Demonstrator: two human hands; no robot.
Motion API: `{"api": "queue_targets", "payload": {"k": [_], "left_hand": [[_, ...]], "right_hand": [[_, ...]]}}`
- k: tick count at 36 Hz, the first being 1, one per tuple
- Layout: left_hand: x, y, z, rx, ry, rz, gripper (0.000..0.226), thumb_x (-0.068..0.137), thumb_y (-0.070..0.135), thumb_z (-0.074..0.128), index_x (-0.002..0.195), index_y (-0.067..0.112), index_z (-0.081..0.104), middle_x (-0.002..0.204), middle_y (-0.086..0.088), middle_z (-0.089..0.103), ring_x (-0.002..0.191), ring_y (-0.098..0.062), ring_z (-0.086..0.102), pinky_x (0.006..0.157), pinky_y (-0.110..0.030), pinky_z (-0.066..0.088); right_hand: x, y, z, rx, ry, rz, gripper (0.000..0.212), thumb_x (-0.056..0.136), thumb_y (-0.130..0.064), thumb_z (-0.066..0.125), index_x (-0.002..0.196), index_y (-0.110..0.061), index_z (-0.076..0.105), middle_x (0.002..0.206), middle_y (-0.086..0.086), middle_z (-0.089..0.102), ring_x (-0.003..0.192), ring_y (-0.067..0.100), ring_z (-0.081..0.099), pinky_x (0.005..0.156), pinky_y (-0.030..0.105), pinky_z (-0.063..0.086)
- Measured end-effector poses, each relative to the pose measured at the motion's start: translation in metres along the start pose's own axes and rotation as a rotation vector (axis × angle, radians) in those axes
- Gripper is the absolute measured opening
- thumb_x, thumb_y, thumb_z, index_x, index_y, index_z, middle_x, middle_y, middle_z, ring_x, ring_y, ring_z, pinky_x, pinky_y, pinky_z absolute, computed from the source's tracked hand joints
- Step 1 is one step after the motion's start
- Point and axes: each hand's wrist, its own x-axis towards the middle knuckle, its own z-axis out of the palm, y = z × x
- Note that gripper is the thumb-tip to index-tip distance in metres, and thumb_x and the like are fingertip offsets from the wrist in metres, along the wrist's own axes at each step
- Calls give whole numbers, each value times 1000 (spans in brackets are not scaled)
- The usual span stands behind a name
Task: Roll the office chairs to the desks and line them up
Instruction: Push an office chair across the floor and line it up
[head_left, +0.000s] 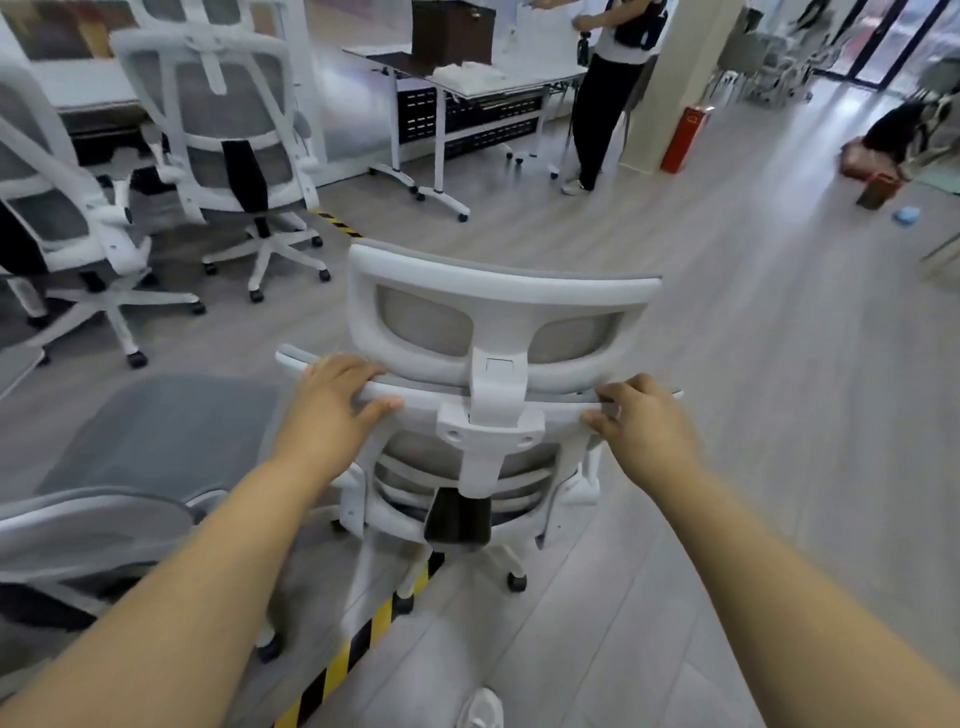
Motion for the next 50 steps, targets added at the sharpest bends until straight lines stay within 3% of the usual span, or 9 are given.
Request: {"api": "queue_targets", "payload": {"k": [7,10,15,23,28,35,45,50], "left_hand": [[55,-4,19,2,38,-108,36,86,32,64,119,19,60,122,2,52,122,-19,41,105,-41,35],[77,-4,28,20,71,-115,36,87,30,64,120,17,59,124,1,52,127,-20,36,107,-34,30],[115,-11,38,68,107,-120,34,86,30,66,114,13,62,119,-3,56,119,-21,42,101,-33,32],[176,-28,52,137,139,-151,57,76,56,51,110,12,65,116,-7,59,114,-25,46,103,-38,32],[215,-42,62,172,171,-214,40,83,35,67,114,12,63,120,-8,56,118,-26,43,109,-45,30],[263,-52,72,164,218,-287,40,81,37,67,115,15,63,119,-3,55,119,-26,42,106,-40,32],[315,-63,77,130,226,-324,39,82,37,66,116,18,62,121,-1,53,118,-24,42,102,-38,35],[331,-59,79,112,233,-330,35,83,31,68,114,15,63,118,-2,53,117,-20,42,107,-48,32]], "right_hand": [[90,8,4,-9,-59,-101,40,91,-37,58,121,-12,60,117,6,50,108,27,51,82,34,42],[125,11,7,5,-75,-122,41,90,-36,59,121,-10,60,119,8,50,108,28,50,82,32,41],[180,12,13,31,-100,-148,38,89,-35,61,118,-10,62,117,9,50,107,29,51,90,39,44],[266,3,23,8,-128,-200,40,91,-37,58,122,-12,60,120,8,49,108,30,52,91,38,44],[318,-7,29,9,-159,-247,39,91,-36,58,123,-14,58,120,6,48,104,28,53,87,33,44],[383,-18,32,-27,-209,-298,44,92,-39,55,129,-15,55,125,4,47,110,25,51,92,32,39],[451,-25,43,25,-206,-366,43,90,-39,58,126,-16,57,120,1,50,109,21,50,83,25,34],[473,-27,43,-41,-191,-426,43,89,-43,57,123,-15,60,119,3,53,111,23,49,87,31,39]]}}
